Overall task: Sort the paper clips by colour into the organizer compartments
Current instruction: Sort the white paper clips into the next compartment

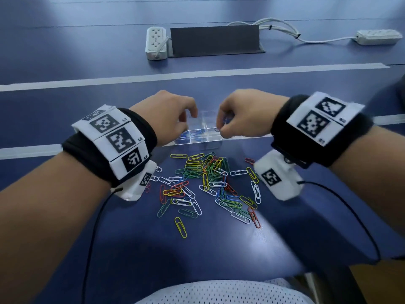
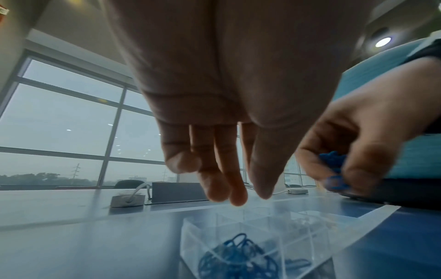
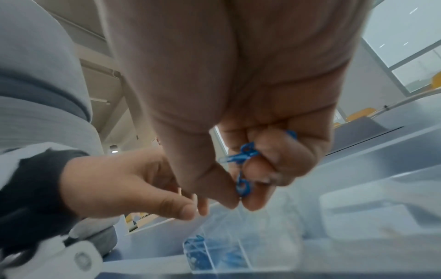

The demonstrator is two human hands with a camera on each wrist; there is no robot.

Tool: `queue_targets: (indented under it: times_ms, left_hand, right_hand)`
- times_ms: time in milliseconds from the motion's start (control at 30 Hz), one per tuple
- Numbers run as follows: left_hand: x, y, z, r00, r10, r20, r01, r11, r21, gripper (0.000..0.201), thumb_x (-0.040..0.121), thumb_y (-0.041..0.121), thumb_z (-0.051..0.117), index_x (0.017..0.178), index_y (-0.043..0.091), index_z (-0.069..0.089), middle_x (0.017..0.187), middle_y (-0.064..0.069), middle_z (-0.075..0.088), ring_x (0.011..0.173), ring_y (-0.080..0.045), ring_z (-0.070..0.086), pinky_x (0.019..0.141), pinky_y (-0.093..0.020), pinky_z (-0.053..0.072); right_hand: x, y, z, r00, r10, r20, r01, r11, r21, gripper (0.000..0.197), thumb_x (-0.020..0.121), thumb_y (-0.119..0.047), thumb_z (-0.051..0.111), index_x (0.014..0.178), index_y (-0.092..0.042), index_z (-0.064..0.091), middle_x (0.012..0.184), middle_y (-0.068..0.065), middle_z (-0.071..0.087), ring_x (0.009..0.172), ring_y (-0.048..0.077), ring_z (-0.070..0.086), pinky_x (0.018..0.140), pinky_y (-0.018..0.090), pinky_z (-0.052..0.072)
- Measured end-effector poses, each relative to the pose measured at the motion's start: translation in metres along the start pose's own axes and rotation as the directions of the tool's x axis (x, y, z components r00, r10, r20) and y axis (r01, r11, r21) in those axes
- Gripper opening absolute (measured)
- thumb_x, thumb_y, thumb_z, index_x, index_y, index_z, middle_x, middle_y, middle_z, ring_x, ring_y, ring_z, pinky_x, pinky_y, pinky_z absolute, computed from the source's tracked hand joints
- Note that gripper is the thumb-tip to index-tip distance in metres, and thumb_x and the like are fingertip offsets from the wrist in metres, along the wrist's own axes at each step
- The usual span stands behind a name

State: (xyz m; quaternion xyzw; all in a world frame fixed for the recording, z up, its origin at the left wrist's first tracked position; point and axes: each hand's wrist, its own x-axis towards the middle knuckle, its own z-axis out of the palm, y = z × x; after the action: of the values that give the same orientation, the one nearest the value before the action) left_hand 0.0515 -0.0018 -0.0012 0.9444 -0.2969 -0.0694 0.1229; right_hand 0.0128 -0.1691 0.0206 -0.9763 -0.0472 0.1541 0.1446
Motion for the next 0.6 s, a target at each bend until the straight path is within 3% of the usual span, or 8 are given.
queue_targets:
  times_ms: [100, 167, 267, 333, 467, 600]
  left_hand:
    - [-0.011, -0.008, -0.001, 0.999, -0.049, 0.009, 0.049, 0.999, -0.010, 0.025, 0.087, 0.018, 0.057, 0.111, 0.022, 0.060, 0.097, 0.000, 0.069, 0.074, -0.018, 0.048, 0.082, -0.029, 0.045]
    - [-0.018, -0.013, -0.001, 0.997, -0.077, 0.013, 0.077, 0.997, -0.005, 0.025, 0.087, 0.019, 0.056, 0.112, 0.022, 0.059, 0.097, 0.000, 0.069, 0.075, -0.017, 0.048, 0.081, -0.028, 0.043]
    - [-0.028, -0.020, -0.001, 0.994, -0.104, 0.013, 0.105, 0.994, -0.017, 0.025, 0.086, 0.021, 0.057, 0.111, 0.023, 0.059, 0.097, 0.001, 0.069, 0.073, -0.017, 0.050, 0.079, -0.027, 0.044]
    - [-0.032, -0.024, -0.001, 0.993, -0.116, 0.010, 0.116, 0.993, -0.027, 0.025, 0.086, 0.023, 0.058, 0.111, 0.024, 0.059, 0.096, 0.000, 0.069, 0.073, -0.017, 0.050, 0.077, -0.026, 0.043]
    - [-0.038, -0.028, 0.000, 0.992, -0.125, 0.021, 0.126, 0.992, -0.026, 0.025, 0.086, 0.027, 0.059, 0.111, 0.024, 0.059, 0.096, 0.001, 0.068, 0.073, -0.017, 0.051, 0.075, -0.024, 0.040]
    - [-0.039, -0.026, 0.002, 0.993, -0.112, 0.037, 0.113, 0.993, -0.021, 0.024, 0.086, 0.028, 0.059, 0.110, 0.024, 0.060, 0.094, 0.001, 0.067, 0.072, -0.017, 0.050, 0.075, -0.024, 0.040]
  right_hand:
    - [0.024, -0.024, 0.000, 1.000, -0.010, -0.006, 0.010, 0.999, -0.042, 0.015, 0.079, -0.019, 0.061, 0.089, -0.020, 0.072, 0.058, -0.008, 0.053, 0.061, 0.015, 0.055, 0.068, 0.024, 0.045]
    - [0.036, -0.038, 0.002, 1.000, 0.001, 0.008, 0.000, 0.993, -0.122, 0.021, 0.081, -0.015, 0.058, 0.097, -0.012, 0.071, 0.057, -0.003, 0.052, 0.068, 0.020, 0.061, 0.064, 0.027, 0.049]
    - [0.046, -0.051, 0.003, 0.997, 0.032, 0.064, -0.019, 0.981, -0.194, 0.023, 0.078, -0.015, 0.065, 0.100, -0.009, 0.071, 0.053, 0.000, 0.055, 0.082, 0.022, 0.065, 0.057, 0.016, 0.042]
    - [0.051, -0.055, 0.001, 0.994, 0.047, 0.097, -0.028, 0.981, -0.192, 0.025, 0.074, -0.018, 0.071, 0.098, -0.010, 0.073, 0.048, -0.001, 0.059, 0.079, 0.021, 0.065, 0.056, 0.018, 0.043]
    - [0.054, -0.058, -0.003, 0.993, 0.042, 0.107, -0.027, 0.990, -0.142, 0.033, 0.071, -0.021, 0.076, 0.101, -0.009, 0.072, 0.093, 0.009, 0.075, 0.091, 0.024, 0.072, 0.082, 0.038, 0.058]
    - [0.051, -0.057, -0.003, 0.997, 0.035, 0.074, -0.025, 0.990, -0.136, 0.033, 0.076, -0.019, 0.074, 0.107, -0.007, 0.069, 0.102, 0.011, 0.073, 0.096, 0.024, 0.070, 0.089, 0.040, 0.056]
